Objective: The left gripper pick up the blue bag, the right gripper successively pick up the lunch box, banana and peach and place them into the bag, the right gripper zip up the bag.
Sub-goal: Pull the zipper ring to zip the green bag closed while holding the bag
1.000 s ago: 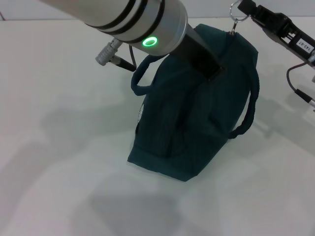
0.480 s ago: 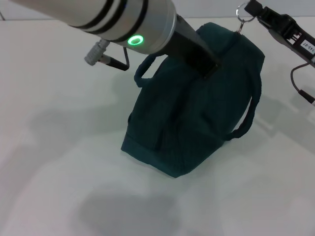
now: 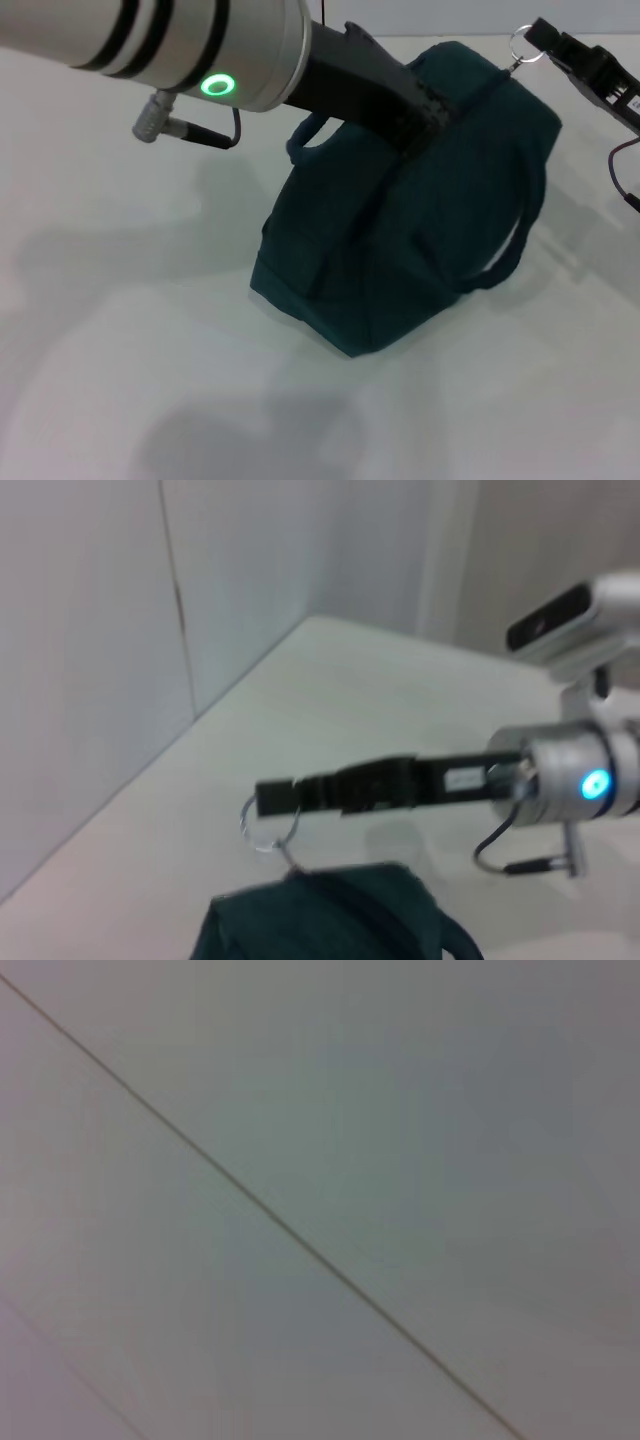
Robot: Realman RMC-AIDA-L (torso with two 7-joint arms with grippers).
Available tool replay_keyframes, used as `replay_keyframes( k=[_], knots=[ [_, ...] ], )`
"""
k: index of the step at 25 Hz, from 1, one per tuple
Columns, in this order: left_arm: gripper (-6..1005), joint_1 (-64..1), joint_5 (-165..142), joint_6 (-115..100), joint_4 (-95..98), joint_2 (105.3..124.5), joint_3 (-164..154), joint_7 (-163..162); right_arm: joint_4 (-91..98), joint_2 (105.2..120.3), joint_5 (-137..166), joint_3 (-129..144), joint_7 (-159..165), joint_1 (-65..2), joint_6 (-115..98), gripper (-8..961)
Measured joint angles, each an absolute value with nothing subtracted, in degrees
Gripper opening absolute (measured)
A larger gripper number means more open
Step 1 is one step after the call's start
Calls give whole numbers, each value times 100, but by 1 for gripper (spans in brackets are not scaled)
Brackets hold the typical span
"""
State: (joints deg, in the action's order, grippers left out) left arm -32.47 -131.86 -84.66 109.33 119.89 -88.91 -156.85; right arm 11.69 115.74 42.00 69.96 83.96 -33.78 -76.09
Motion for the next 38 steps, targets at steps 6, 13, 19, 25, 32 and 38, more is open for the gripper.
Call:
replay_keyframes(
  k=[6, 13, 19, 25, 32, 38],
  knots=[
    [55, -3014, -12843, -8341, 11044, 11989, -8680, -15441, 1133, 11564, 4241, 7022, 8333, -3351, -7184, 6],
    [57, -2950, -12764, -8279, 11007, 11988, -8619, -15355, 1153, 11566, 4264, 7052, 8279, -3304, -6996, 6],
    [62, -2947, -12761, -8278, 10975, 11988, -8644, -15354, 1175, 11575, 4267, 7050, 8279, -3321, -7000, 6],
    [67, -2967, -12776, -8279, 10807, 11988, -8855, -15355, 1182, 11584, 4271, 7048, 8279, -3339, -7141, 6],
    [225, -2968, -13043, -7861, 10811, 11986, -9230, -15357, 1187, 11593, 4274, 7048, 8279, -3366, -7211, 6],
    [474, -3038, -13405, -7828, 10777, 12001, -9562, -15406, 1187, 11593, 4274, 7049, 8284, -3366, -7250, 6]
  ],
)
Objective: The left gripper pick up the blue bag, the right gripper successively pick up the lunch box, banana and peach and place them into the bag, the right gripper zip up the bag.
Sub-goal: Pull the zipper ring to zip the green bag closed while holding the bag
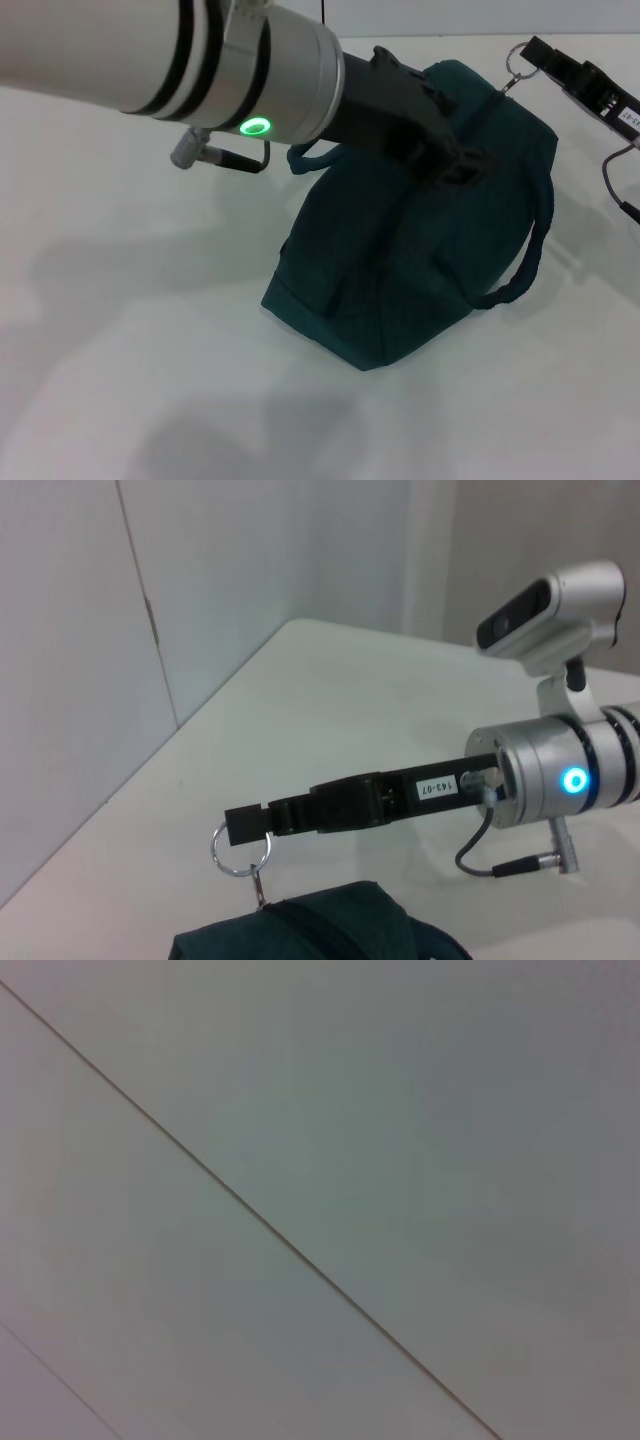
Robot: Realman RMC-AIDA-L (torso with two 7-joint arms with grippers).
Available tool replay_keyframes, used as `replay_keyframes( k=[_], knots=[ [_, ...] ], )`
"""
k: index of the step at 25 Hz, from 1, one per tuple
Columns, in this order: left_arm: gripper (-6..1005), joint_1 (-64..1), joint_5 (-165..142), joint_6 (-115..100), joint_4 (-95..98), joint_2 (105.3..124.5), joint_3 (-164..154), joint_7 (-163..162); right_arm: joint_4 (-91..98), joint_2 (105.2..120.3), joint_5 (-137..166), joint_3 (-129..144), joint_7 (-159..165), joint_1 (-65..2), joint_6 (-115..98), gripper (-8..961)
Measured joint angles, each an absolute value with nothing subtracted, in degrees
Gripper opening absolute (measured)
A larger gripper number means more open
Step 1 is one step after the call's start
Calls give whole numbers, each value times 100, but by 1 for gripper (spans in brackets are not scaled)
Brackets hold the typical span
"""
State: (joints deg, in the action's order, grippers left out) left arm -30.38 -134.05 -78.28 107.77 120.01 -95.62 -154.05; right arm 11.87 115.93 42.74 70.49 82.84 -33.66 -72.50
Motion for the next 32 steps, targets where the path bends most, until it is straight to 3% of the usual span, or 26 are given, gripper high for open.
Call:
replay_keyframes(
  k=[6, 17, 22, 25, 32],
  knots=[
    [707, -3027, -13562, -7675, 10774, 11996, -9727, -15403, 1187, 11592, 4273, 7049, 8291, -3366, -7285, 6],
    [849, -2927, -13649, -7624, 10648, 11997, -9796, -15310, 1186, 11602, 4271, 7049, 8305, -3367, -7297, 6],
    [707, -2889, -13650, -7619, 10615, 11995, -9795, -15140, 1186, 11602, 4271, 7049, 8306, -3372, -7297, 6],
    [500, -2857, -13650, -7619, 10615, 11995, -9792, -15055, 1186, 11602, 4271, 7049, 8306, -3374, -7296, 6],
    [251, -2855, -13666, -7619, 10616, 11990, -9794, -15045, 1181, 11602, 4271, 7049, 8311, -3395, -7295, 6]
  ],
)
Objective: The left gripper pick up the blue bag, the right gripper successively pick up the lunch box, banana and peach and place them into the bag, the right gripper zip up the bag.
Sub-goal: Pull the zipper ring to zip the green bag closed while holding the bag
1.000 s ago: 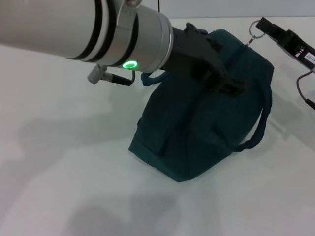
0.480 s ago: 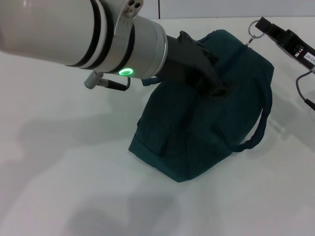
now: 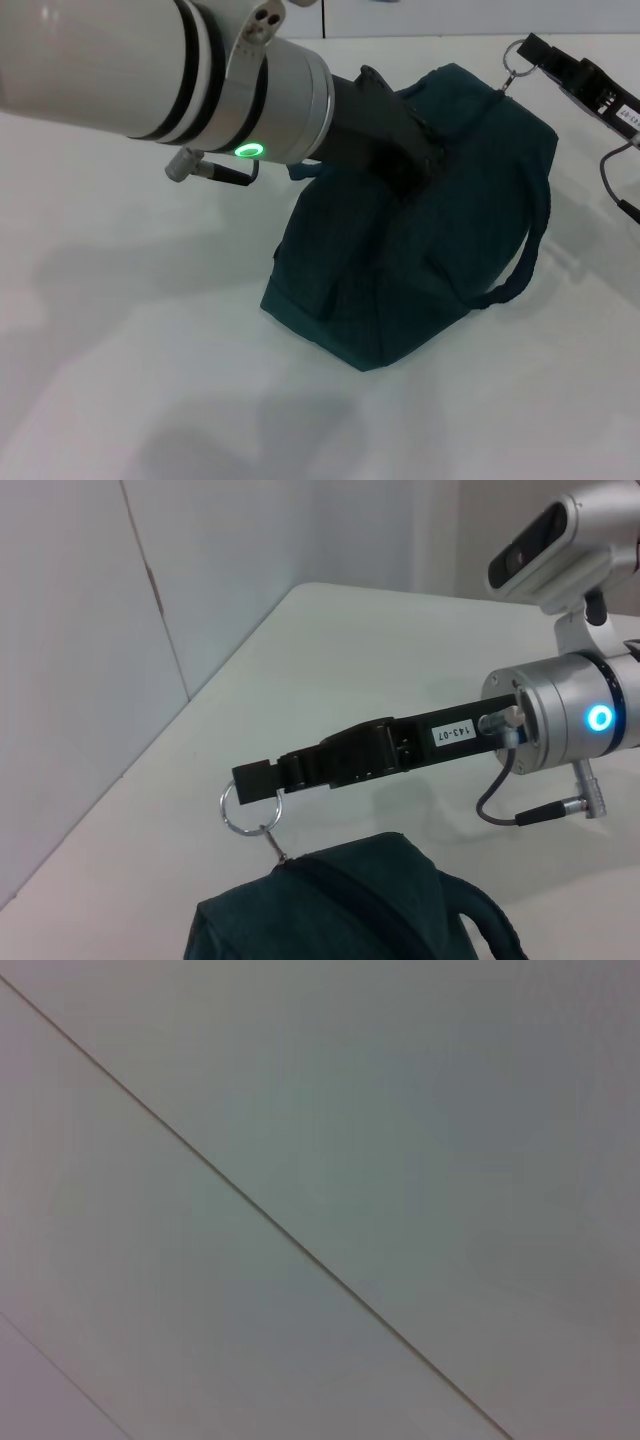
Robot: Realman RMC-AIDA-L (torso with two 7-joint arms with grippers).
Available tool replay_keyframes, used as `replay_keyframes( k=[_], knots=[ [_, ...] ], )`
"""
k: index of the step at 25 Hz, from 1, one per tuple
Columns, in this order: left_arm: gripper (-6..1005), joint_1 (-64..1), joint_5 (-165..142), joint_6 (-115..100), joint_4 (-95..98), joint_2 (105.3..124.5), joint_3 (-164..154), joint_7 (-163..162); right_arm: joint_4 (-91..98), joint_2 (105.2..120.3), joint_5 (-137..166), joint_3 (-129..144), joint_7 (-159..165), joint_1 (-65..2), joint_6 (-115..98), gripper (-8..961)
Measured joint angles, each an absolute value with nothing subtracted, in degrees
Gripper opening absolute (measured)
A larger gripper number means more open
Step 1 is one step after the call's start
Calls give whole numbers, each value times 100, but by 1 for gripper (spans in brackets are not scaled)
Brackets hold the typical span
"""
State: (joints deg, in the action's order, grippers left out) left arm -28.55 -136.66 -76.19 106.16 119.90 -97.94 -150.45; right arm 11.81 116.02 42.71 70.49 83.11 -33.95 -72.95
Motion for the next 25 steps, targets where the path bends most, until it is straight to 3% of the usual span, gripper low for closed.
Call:
replay_keyframes(
  k=[4, 25],
  knots=[
    [83, -2856, -13716, -7619, 10617, 11988, -9795, -15045, 1170, 11601, 4271, 7049, 8313, -3405, -7295, 6],
    [41, -2824, -13661, -7636, 10714, 11988, -9765, -14969, 1147, 11600, 4247, 7049, 8308, -3398, -7192, 6]
  ],
)
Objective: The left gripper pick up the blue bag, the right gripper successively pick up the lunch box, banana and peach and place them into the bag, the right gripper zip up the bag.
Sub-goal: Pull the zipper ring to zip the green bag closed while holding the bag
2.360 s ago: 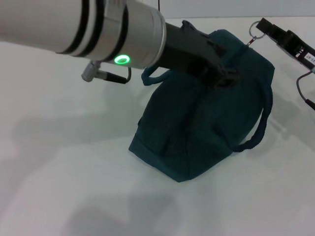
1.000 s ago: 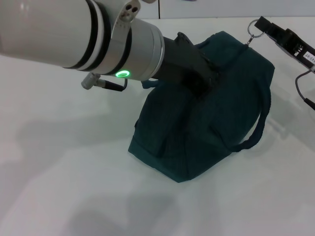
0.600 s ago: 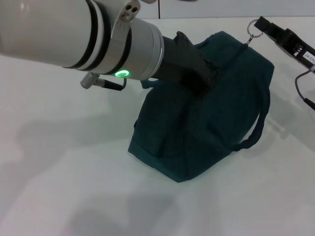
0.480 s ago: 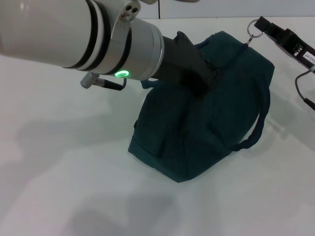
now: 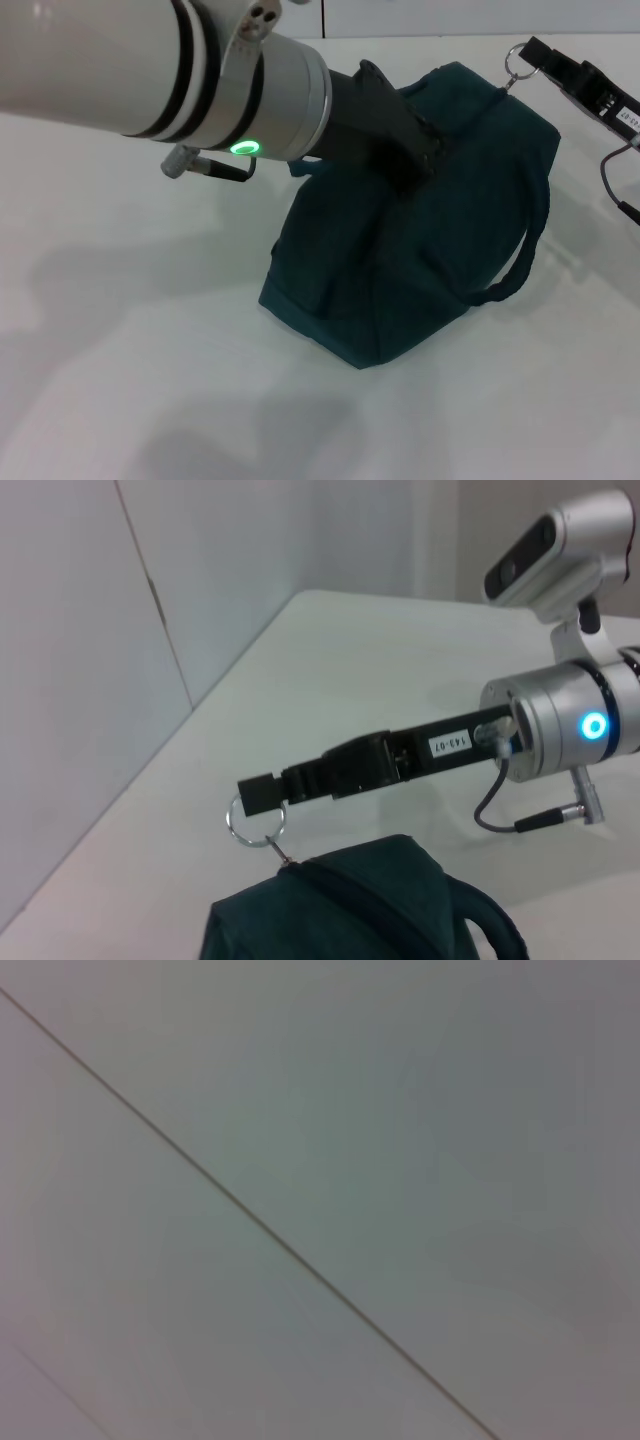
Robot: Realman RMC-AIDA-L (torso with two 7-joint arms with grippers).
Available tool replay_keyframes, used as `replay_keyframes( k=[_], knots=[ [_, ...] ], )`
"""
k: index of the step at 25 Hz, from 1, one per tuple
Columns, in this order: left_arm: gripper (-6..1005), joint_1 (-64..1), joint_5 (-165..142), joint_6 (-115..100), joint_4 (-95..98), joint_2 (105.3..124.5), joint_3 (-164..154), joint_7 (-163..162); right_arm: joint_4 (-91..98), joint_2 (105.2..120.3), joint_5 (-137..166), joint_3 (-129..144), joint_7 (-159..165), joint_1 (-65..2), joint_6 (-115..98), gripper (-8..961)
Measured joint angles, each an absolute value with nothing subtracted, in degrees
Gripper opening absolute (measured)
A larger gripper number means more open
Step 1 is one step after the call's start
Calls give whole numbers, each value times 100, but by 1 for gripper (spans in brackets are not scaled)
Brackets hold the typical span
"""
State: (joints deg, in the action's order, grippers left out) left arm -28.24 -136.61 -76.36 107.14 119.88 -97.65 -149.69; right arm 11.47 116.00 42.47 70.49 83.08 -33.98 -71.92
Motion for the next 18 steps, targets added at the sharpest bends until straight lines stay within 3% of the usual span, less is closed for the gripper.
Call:
replay_keyframes(
  k=[18],
  knots=[
    [38, -2577, -12963, -7553, 10885, 11988, -9308, -14570, 1180, 11591, 4259, 7412, 8195, -3460, -6161, 5]
  ],
)
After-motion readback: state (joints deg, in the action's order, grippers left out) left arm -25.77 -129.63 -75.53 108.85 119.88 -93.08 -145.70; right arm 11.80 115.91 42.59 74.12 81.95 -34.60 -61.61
